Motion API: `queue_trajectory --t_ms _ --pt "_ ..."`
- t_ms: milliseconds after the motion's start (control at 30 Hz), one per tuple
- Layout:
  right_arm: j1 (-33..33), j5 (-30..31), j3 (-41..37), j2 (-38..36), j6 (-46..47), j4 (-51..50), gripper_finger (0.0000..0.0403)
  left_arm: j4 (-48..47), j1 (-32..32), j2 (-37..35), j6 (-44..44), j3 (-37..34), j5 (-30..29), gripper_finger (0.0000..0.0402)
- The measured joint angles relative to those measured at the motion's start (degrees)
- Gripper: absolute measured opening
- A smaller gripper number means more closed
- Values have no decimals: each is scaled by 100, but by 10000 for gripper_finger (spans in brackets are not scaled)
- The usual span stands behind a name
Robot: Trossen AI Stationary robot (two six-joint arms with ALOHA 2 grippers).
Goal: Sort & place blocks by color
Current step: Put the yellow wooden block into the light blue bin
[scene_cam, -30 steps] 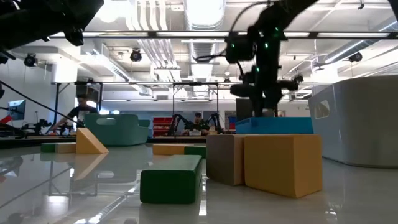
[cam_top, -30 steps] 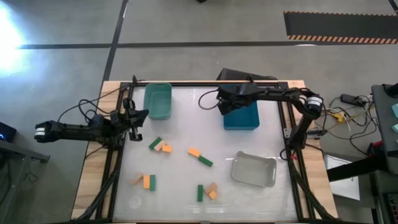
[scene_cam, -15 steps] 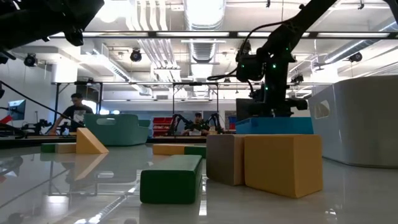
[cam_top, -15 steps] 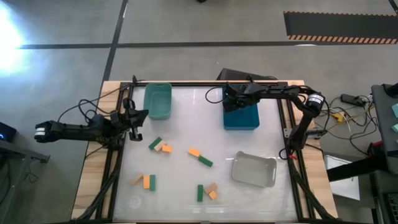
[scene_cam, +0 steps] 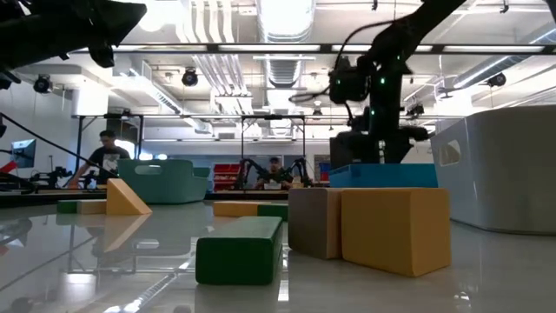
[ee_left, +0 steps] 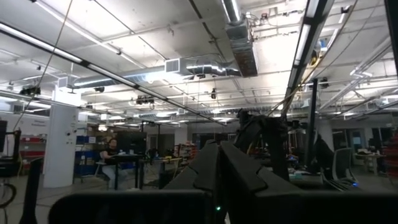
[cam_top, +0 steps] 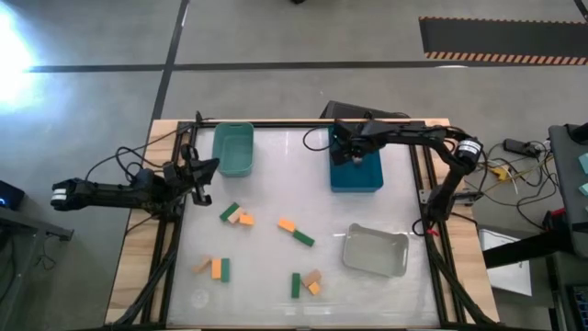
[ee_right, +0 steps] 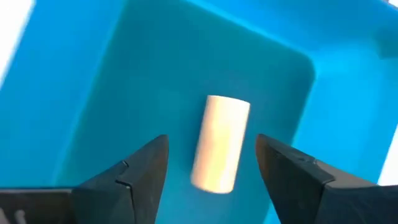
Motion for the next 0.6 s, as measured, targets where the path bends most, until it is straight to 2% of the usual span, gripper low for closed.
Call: queue_trajectory --t_ms 167,333,467,600 --pt "393 -10 -10 -538 -356 -79 222 1 0 2 -446 0 -16 1" --pt "1065 -11 -193 -1285 -689 -40 213 -4 0 103 -958 0 -16 1" --pt "1709 -12 -546 -1929 -1070 384 207 -7 0 222 -1547 0 -11 1" --pt "2259 -13 -1126 -2527 -1265 1221 203 -9 0 383 -2177 7 54 1"
